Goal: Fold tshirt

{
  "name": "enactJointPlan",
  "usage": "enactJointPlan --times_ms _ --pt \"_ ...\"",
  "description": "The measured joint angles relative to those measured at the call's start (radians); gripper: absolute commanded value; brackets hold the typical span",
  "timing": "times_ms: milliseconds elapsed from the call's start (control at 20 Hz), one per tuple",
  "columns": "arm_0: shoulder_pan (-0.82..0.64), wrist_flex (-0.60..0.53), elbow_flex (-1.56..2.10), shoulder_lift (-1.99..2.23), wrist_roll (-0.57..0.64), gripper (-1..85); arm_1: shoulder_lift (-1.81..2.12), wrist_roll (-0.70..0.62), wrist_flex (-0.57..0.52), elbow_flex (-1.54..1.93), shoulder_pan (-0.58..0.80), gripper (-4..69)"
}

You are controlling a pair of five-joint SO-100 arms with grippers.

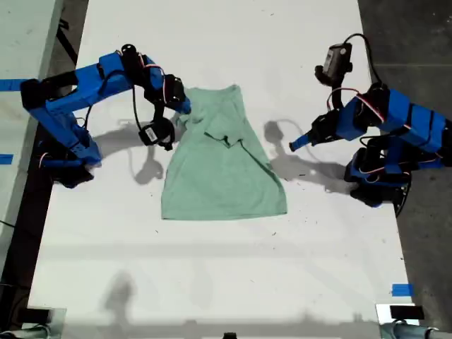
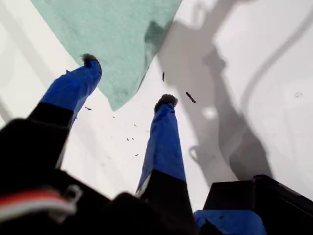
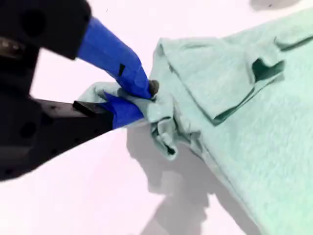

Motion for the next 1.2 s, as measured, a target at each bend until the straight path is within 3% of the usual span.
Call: enactJointPlan --times_ms 200,300,350,400,600,900,1200 --pt "0.043 0.037 -0.357 -0.351 0.034 2.6 0.000 0.008 0.000 0.006 -0.009 26.1" --pt "0.043 0.052 -0.518 -0.545 0.058 17.2 0.000 0.011 0.000 0.015 -0.014 26.1" --pt "0.041 0.052 -0.551 -0.617 0.066 31.8 0.000 0.014 0.000 0.015 -0.015 26.1" --pt "0.038 0.054 -0.563 -0.669 0.072 33.8 0.000 0.018 0.000 0.021 -0.017 26.2" --pt "0.020 0.130 -0.575 -0.683 0.078 33.4 0.000 0.018 0.000 0.029 -0.018 26.2" --pt "0.058 0.350 -0.494 -0.331 0.063 26.0 0.000 0.026 0.000 0.034 -0.025 26.1" --pt "0.253 0.360 -0.282 -0.150 -0.089 28.2 -0.003 0.063 0.000 0.046 -0.060 25.0"
